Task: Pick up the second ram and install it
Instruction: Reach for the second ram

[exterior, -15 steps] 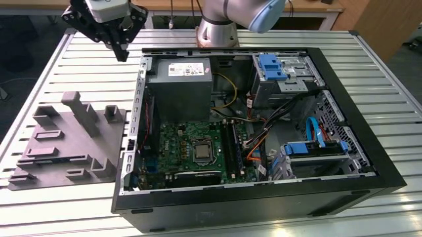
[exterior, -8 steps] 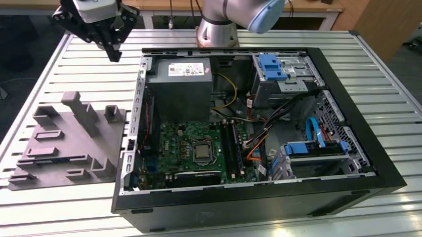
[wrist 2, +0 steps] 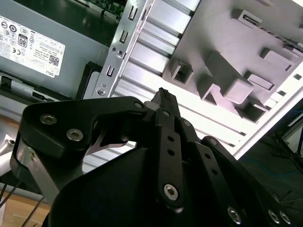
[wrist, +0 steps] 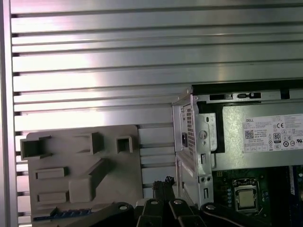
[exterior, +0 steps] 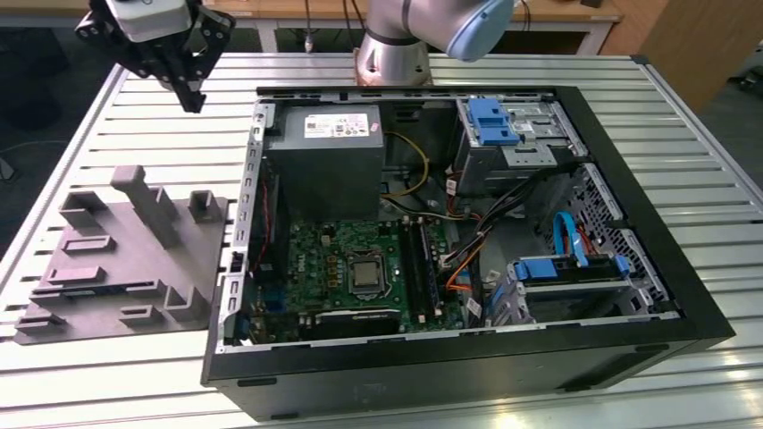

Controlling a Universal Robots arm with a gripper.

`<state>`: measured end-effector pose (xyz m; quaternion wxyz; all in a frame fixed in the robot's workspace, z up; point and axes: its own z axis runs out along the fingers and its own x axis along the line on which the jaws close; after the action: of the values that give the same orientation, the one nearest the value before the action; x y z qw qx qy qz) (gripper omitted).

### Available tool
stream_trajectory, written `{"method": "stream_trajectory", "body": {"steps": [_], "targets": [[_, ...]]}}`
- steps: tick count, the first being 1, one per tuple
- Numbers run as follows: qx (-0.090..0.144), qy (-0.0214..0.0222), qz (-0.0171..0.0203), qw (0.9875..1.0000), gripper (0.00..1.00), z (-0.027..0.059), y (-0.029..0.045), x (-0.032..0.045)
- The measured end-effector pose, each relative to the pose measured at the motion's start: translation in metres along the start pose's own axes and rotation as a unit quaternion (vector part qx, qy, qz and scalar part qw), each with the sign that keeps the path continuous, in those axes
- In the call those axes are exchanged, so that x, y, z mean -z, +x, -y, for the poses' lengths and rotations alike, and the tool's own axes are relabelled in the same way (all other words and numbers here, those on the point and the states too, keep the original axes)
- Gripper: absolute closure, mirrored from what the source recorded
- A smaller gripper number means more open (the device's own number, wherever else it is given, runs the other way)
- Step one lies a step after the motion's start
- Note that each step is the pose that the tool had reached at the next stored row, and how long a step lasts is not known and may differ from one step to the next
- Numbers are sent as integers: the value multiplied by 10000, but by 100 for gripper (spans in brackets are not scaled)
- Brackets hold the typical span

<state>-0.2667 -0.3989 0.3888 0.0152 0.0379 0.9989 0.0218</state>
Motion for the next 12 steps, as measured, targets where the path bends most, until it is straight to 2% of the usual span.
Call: {"method": "stream_trajectory", "body": {"steps": [12], "targets": [[0,0,0,10000,90,17,224,0]]}}
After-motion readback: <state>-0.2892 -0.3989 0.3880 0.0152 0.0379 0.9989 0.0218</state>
